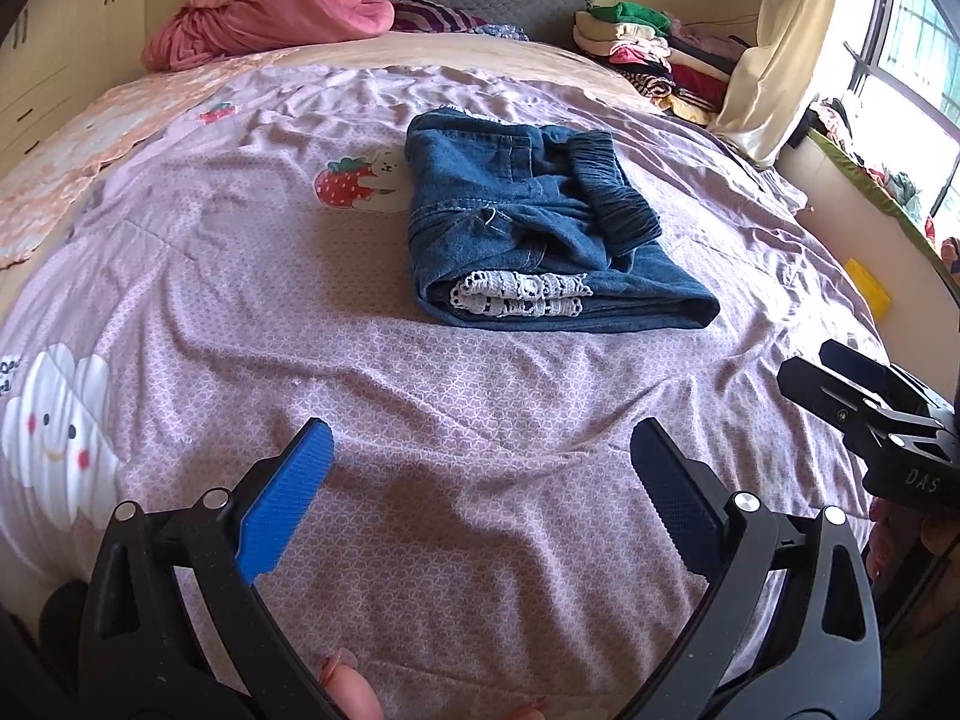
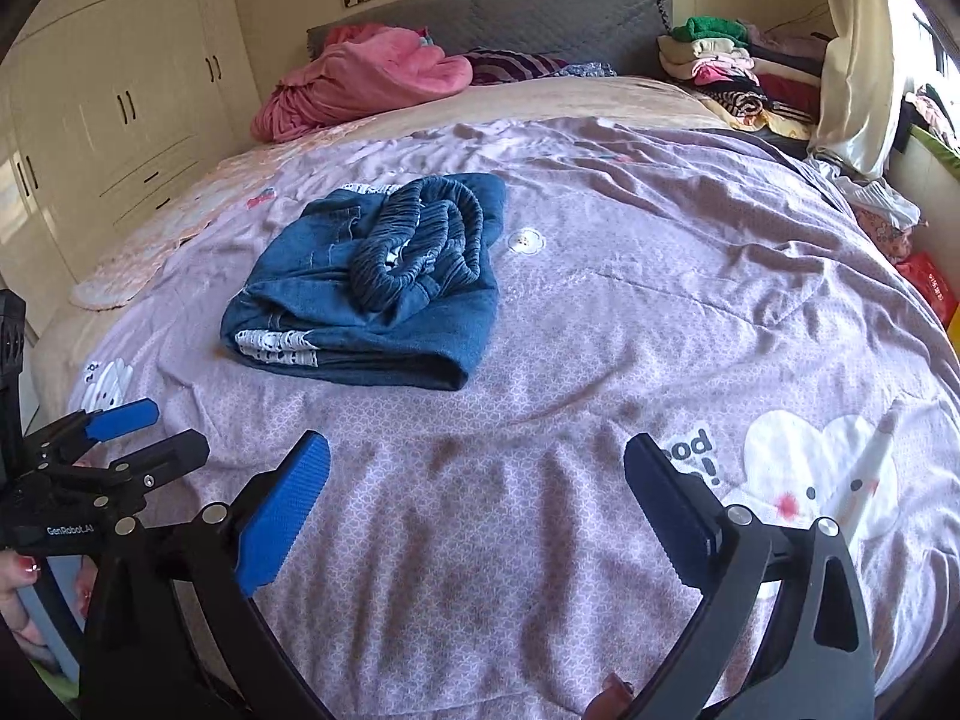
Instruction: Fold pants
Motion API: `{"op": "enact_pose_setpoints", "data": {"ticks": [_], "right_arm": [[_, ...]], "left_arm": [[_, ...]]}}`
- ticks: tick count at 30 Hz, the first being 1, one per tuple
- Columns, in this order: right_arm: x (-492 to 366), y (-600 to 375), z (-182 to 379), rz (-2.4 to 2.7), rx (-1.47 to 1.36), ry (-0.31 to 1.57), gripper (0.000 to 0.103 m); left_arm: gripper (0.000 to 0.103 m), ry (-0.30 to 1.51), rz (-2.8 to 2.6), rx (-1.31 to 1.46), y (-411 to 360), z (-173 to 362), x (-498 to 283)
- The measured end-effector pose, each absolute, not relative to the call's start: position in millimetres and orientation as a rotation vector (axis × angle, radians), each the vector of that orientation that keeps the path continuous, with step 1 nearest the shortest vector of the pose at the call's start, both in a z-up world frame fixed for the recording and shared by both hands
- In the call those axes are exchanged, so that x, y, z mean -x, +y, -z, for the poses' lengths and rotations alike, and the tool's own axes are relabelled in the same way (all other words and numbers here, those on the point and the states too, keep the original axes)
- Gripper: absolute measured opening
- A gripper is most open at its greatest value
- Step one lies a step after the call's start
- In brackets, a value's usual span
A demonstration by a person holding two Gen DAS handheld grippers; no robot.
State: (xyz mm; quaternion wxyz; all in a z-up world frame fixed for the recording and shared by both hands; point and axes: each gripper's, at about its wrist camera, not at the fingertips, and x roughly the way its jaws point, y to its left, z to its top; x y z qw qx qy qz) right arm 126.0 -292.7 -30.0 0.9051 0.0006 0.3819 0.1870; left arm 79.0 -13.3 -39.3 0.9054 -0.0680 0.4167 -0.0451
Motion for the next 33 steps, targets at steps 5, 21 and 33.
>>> {"op": "enact_pose_setpoints", "data": {"ticks": [5, 21, 33], "right_arm": [[-124.3, -295.0, 27.1, -0.382, -0.01, 0.785, 0.098], [-122.2, -297.8, 24.4, -0.374, -0.011, 0.786, 0.098], [-122.3, -296.1, 23.1, -0.381, -0.009, 0.786, 0.098]], "left_arm": [[0.093, 0.86, 0.09, 0.142, -13.2, 39.4, -78.3], [0.093, 0.856, 0.081, 0.14, -11.2, 35.5, -73.4], [0.093, 0.856, 0.082, 0.142, -10.3, 34.8, -73.5]]}}
